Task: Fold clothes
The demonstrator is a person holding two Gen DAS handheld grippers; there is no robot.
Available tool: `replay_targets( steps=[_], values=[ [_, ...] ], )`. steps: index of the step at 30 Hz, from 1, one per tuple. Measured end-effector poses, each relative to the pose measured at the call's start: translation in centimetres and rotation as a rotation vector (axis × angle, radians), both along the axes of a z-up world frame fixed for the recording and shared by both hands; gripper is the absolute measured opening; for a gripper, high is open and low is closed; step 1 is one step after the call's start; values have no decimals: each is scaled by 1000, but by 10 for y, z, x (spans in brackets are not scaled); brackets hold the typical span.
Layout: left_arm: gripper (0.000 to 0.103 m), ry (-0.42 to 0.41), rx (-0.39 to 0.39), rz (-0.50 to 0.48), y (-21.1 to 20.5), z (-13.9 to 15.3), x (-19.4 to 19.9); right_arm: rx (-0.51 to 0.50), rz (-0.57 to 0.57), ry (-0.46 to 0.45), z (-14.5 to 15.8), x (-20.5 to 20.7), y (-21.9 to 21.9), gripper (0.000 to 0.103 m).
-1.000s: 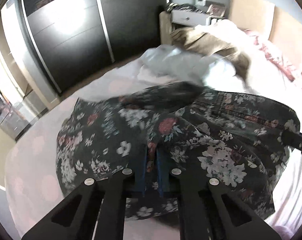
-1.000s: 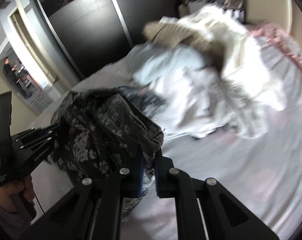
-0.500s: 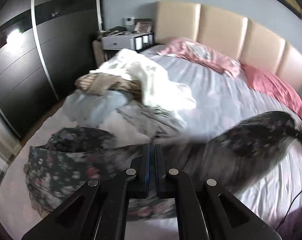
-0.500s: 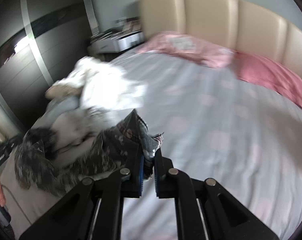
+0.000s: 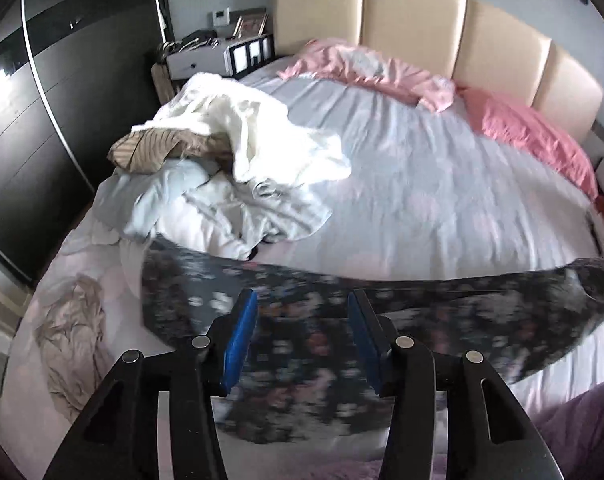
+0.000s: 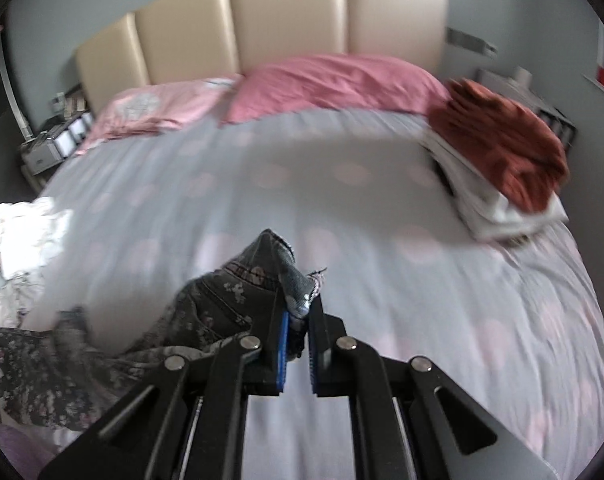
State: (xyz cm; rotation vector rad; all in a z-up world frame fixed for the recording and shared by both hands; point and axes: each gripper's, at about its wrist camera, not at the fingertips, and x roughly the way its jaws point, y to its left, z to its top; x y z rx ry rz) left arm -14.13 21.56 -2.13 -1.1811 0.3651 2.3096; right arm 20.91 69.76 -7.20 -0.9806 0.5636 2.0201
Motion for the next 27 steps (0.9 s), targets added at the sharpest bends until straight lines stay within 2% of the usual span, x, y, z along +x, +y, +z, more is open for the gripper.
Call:
replay_targets(
  steps=[3,7,15,18,20,22,25,27],
  values=[
    [62,-28,-26,24,-6,-10,-14,-92,-1,-14,-22,10,6,9],
    [63,-54,-84,58,-15,-28,-35,-157,-11,-11,-33,20,12,14],
    [67,-135,-105,135,-39,-64,-59,-160,16,-56,-28,9,15,22],
    [67,-164,-110,160,-47,-78,-63,-173,-4,-48,-26,15,16,30],
    [63,-186,-109,172,-53,-87,-62,-192,-17,-37,-23,23,15,35],
    [47,-205,-111,175,-57,-95,-61,-233,-1,-27,-23,27,9,36],
    [27,-218,-128,162,-57,-105,-57,-314,81,-21,-31,22,-10,37],
    [19,-217,-143,157,-56,-110,-54,-364,144,-40,-41,10,-24,39]
  ],
)
